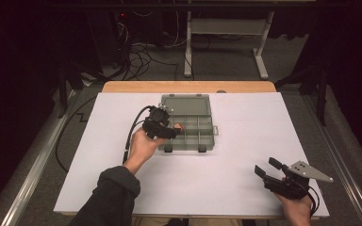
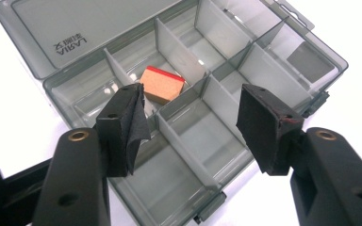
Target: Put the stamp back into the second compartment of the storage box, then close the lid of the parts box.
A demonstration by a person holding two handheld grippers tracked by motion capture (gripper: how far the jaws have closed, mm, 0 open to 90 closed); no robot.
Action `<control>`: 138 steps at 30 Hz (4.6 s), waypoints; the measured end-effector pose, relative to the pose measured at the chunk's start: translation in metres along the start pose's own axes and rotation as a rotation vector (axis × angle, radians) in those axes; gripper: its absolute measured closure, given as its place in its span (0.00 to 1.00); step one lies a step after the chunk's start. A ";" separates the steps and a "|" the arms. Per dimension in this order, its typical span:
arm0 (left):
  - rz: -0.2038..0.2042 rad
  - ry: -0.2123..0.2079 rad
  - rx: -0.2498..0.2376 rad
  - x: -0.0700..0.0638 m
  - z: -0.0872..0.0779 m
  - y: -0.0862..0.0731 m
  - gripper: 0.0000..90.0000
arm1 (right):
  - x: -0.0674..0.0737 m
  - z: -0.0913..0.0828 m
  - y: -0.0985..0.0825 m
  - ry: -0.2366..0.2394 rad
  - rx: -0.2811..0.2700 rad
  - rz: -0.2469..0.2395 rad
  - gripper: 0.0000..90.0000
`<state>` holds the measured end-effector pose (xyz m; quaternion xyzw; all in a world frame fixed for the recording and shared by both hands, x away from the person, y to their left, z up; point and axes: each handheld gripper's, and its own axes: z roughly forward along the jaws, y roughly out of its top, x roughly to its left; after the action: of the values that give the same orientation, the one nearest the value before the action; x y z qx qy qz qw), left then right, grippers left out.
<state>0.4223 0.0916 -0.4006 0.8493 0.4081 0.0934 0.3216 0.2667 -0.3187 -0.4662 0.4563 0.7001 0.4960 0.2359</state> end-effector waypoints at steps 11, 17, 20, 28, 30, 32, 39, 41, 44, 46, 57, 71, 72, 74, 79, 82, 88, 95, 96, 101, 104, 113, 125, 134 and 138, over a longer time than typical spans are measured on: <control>-0.020 -0.009 -0.032 0.003 -0.011 -0.014 0.47 | 0.000 0.000 0.000 0.000 0.000 0.000 0.35; -0.022 -0.008 -0.037 0.004 -0.016 -0.022 0.47 | 0.000 0.000 0.000 0.000 0.001 0.000 0.35; -0.025 -0.008 -0.037 0.006 -0.018 -0.025 0.47 | 0.000 0.000 0.000 0.001 0.001 0.001 0.35; -0.037 -0.008 -0.038 0.008 -0.022 -0.035 0.46 | 0.000 0.000 0.000 0.000 0.001 0.000 0.35; -0.042 -0.007 -0.040 0.010 -0.023 -0.038 0.46 | 0.000 0.000 0.000 0.001 0.001 0.000 0.35; -0.045 -0.004 -0.044 0.011 -0.025 -0.041 0.46 | 0.000 0.000 0.000 0.001 0.001 0.000 0.35; -0.047 -0.002 -0.061 0.012 -0.034 -0.048 0.46 | 0.000 0.001 0.000 0.001 0.002 0.001 0.35; -0.049 -0.001 -0.066 0.012 -0.035 -0.051 0.46 | 0.000 0.001 0.000 0.000 0.002 0.001 0.35; -0.050 0.001 -0.067 0.012 -0.037 -0.054 0.46 | 0.000 0.001 0.000 0.000 0.003 0.001 0.35; -0.053 0.002 -0.071 0.013 -0.038 -0.056 0.46 | 0.000 0.001 0.000 0.000 0.002 0.001 0.35; -0.075 0.013 -0.093 0.018 -0.045 -0.074 0.46 | 0.000 0.001 0.000 0.000 0.002 0.001 0.35; -0.077 0.024 -0.139 0.021 -0.055 -0.096 0.46 | 0.000 0.001 0.000 0.001 0.004 0.000 0.35; -0.077 0.024 -0.144 0.021 -0.056 -0.097 0.46 | 0.000 0.001 0.000 0.001 0.004 0.000 0.35; -0.077 0.029 -0.152 0.021 -0.058 -0.101 0.46 | 0.000 0.001 0.000 0.000 0.004 -0.002 0.35; -0.084 0.038 -0.183 0.023 -0.064 -0.111 0.46 | 0.000 0.000 0.000 -0.001 0.004 0.000 0.35; -0.089 0.043 -0.193 0.025 -0.067 -0.117 0.46 | 0.000 0.000 0.000 -0.001 0.004 -0.001 0.35; -0.097 0.053 -0.208 0.026 -0.071 -0.127 0.45 | 0.000 0.000 0.000 -0.003 0.003 -0.003 0.35; -0.099 0.051 -0.235 0.027 -0.076 -0.142 0.43 | 0.000 0.000 0.000 -0.004 0.003 0.000 0.35; -0.105 0.050 -0.241 0.027 -0.076 -0.144 0.43 | 0.000 0.000 0.000 -0.004 0.002 0.001 0.35; -0.130 0.036 -0.261 0.030 -0.079 -0.154 0.43 | 0.000 -0.001 0.000 -0.007 0.002 0.002 0.35; -0.142 0.038 -0.273 0.031 -0.081 -0.161 0.42 | -0.001 -0.001 -0.001 -0.010 0.004 0.006 0.34; -0.157 0.035 -0.299 0.033 -0.083 -0.179 0.41 | -0.001 -0.003 -0.002 -0.016 0.000 0.013 0.35; -0.180 0.080 -0.314 0.040 -0.079 -0.192 0.41 | -0.002 -0.005 -0.002 -0.031 -0.004 0.016 0.35; -0.177 0.077 -0.320 0.040 -0.079 -0.192 0.41 | -0.002 -0.003 -0.002 -0.028 0.003 0.019 0.35; -0.186 0.072 -0.335 0.039 -0.081 -0.193 0.41 | -0.003 -0.003 -0.002 -0.025 0.004 0.020 0.35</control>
<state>0.2915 0.2483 -0.4617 0.7385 0.4748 0.1605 0.4510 0.2645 -0.3229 -0.4674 0.4700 0.6935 0.4911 0.2386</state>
